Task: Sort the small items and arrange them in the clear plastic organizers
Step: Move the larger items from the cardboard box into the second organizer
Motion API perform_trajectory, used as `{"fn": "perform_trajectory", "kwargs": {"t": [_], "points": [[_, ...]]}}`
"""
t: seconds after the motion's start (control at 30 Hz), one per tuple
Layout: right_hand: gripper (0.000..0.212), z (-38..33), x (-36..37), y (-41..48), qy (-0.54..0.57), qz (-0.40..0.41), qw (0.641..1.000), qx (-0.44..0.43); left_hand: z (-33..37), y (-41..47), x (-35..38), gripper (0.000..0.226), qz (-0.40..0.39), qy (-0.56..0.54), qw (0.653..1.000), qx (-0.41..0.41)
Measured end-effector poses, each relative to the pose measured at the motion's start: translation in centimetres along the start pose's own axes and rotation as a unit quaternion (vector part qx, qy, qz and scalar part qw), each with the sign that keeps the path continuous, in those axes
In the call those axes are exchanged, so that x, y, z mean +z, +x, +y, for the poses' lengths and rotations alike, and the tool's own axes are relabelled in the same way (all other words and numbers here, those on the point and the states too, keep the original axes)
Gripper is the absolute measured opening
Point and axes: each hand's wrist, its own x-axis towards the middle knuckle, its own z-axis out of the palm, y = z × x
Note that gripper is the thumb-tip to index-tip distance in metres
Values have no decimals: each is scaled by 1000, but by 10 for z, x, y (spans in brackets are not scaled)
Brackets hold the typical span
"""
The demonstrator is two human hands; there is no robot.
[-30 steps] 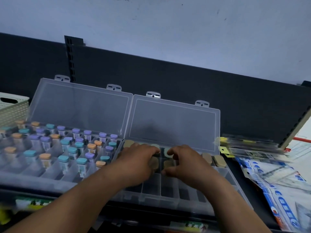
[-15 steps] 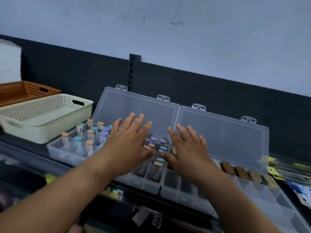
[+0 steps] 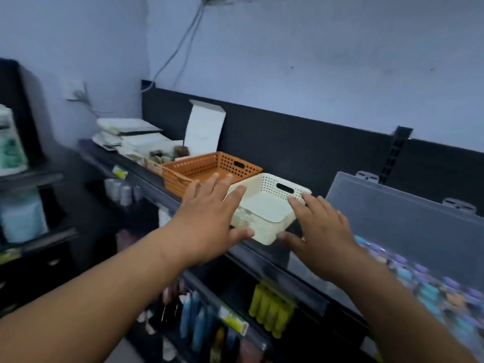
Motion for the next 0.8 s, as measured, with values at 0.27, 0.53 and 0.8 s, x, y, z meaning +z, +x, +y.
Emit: {"fn": "perform_trajectory", "kwargs": {"t": [0.27, 0.53, 0.8], "points": [[74, -105, 11, 78, 12, -27, 997, -74, -126, -1, -7, 86, -17, 1, 998, -67], [75, -142, 23, 183, 27, -45, 990, -132, -206, 49, 8, 82, -18, 9, 993, -118], [73, -162, 41, 298, 47, -60, 985, -156, -272, 125, 29, 81, -24, 1, 987, -156]]}}
